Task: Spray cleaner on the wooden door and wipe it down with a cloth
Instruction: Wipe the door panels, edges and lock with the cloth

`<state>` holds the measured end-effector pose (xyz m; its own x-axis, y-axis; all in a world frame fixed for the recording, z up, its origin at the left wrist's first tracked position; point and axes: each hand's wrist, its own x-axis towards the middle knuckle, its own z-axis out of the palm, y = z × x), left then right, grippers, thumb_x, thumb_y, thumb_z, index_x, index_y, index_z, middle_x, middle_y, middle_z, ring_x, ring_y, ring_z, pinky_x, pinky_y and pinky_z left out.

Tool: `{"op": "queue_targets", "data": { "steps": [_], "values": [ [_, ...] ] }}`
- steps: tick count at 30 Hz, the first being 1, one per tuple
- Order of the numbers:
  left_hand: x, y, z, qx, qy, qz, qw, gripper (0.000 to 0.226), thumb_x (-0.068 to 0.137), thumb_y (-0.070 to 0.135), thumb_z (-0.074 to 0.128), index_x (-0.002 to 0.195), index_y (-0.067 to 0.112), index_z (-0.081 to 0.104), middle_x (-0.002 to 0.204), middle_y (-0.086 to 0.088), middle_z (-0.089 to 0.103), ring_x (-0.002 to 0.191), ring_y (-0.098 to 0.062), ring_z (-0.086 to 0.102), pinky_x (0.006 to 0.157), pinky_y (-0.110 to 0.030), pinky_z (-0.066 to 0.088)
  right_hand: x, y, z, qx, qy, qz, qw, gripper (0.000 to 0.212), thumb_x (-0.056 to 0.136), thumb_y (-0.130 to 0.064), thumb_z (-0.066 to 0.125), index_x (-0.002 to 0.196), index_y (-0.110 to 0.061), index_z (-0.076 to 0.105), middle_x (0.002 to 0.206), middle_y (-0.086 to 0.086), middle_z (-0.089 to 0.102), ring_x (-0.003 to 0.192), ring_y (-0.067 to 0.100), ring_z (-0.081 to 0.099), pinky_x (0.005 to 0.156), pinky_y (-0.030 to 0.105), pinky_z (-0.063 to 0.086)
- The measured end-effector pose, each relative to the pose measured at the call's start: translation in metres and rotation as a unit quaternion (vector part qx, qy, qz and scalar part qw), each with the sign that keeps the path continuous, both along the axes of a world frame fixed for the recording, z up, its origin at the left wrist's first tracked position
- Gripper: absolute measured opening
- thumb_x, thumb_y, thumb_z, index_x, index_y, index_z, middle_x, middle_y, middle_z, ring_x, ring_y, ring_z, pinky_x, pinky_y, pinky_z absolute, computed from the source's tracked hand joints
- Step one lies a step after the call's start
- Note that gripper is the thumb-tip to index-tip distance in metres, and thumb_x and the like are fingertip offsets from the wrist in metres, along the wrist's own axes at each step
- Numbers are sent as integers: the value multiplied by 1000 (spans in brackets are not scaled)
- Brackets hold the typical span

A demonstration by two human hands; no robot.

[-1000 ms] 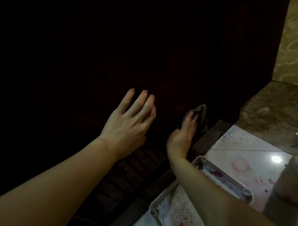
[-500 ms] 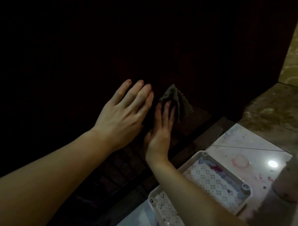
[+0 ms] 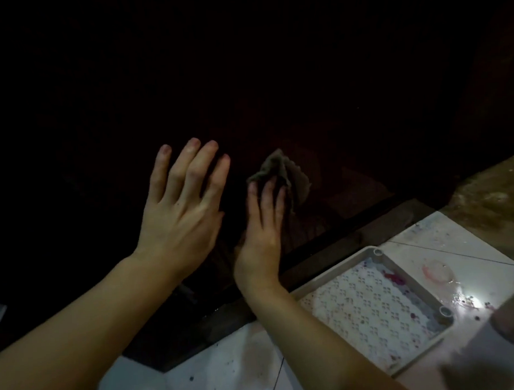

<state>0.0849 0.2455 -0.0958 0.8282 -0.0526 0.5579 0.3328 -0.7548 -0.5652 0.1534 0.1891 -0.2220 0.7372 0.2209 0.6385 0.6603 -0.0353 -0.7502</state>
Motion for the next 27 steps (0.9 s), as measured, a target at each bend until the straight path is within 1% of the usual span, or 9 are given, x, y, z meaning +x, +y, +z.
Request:
{"op": "queue_targets", "data": {
  "steps": [4, 6, 8, 10, 13, 15, 19, 21, 27],
  "values": [
    [-33, 6, -18, -44, -34, 41, 998, 84, 69, 20, 79, 141, 5, 39, 147, -18, 21, 141, -35, 17, 117, -55, 7, -1, -16, -49, -58, 244, -40, 967, 90, 88, 15, 39, 150, -34, -2, 163, -3, -5, 150, 22, 3, 121, 43, 20],
    [-45, 12, -22, -40, -25, 38, 998, 85, 67, 20, 81, 140, 5, 40, 147, -18, 22, 141, -35, 17, 118, -54, 6, -3, -20, -49, -66, 273, -53, 958, 84, 91, 15, 37, 151, -28, -1, 163, 0, -3, 149, 17, 3, 121, 38, 21],
    [-51, 20, -23, -35, -13, 26, 999, 86, 67, 23, 82, 141, 6, 39, 148, -17, 21, 141, -33, 16, 118, -52, 5, -13, -14, -32, -56, 211, -48, 975, 84, 91, 14, 39, 151, -30, 0, 162, -5, -5, 149, 16, 0, 121, 35, 15],
    [-54, 24, -23, -38, -7, 16, 999, 86, 68, 24, 80, 142, 6, 37, 149, -16, 19, 142, -33, 15, 118, -51, 4, -29, -4, -13, -47, 92, -12, 995, 85, 89, 13, 42, 153, -29, 6, 161, -6, -4, 150, 23, -2, 120, 38, 10],
    [-64, 28, -29, -41, -3, 11, 999, 83, 72, 21, 76, 142, 7, 36, 150, -15, 19, 143, -33, 15, 118, -53, 6, -37, 6, -17, -76, -47, 35, 995, 65, 92, -1, 36, 152, -21, 22, 161, 2, 6, 150, 32, 2, 117, 50, 20],
    [-75, 30, -35, -40, 6, 15, 999, 81, 71, 18, 75, 142, 7, 37, 151, -15, 21, 143, -33, 16, 117, -56, 8, -30, 1, -42, -111, -49, 25, 992, 61, 92, -4, 33, 151, -20, 27, 160, 8, 16, 149, 34, 7, 114, 56, 27],
    [-97, 35, -42, -44, 29, 41, 998, 82, 68, 11, 77, 141, 7, 39, 151, -15, 23, 142, -33, 19, 115, -57, 12, -37, -16, -82, -159, 53, 5, 986, 78, 84, 15, 42, 152, -19, 26, 159, 0, 11, 149, 31, 8, 116, 51, 27],
    [-102, 35, -45, -49, 35, 48, 997, 83, 68, 9, 76, 141, 7, 38, 151, -15, 23, 143, -33, 19, 116, -55, 12, -48, -15, -75, -145, 77, -7, 986, 80, 82, 18, 47, 152, -16, 27, 160, 5, 17, 148, 32, 12, 116, 51, 27],
    [-100, 28, -45, -64, 17, 50, 997, 76, 75, 12, 69, 143, 6, 36, 151, -15, 22, 143, -33, 17, 117, -53, 9, -74, 12, -31, -127, -142, 73, 979, 48, 94, -8, 37, 141, -13, 45, 154, 11, 34, 146, 36, 17, 118, 46, 17]
  ]
}}
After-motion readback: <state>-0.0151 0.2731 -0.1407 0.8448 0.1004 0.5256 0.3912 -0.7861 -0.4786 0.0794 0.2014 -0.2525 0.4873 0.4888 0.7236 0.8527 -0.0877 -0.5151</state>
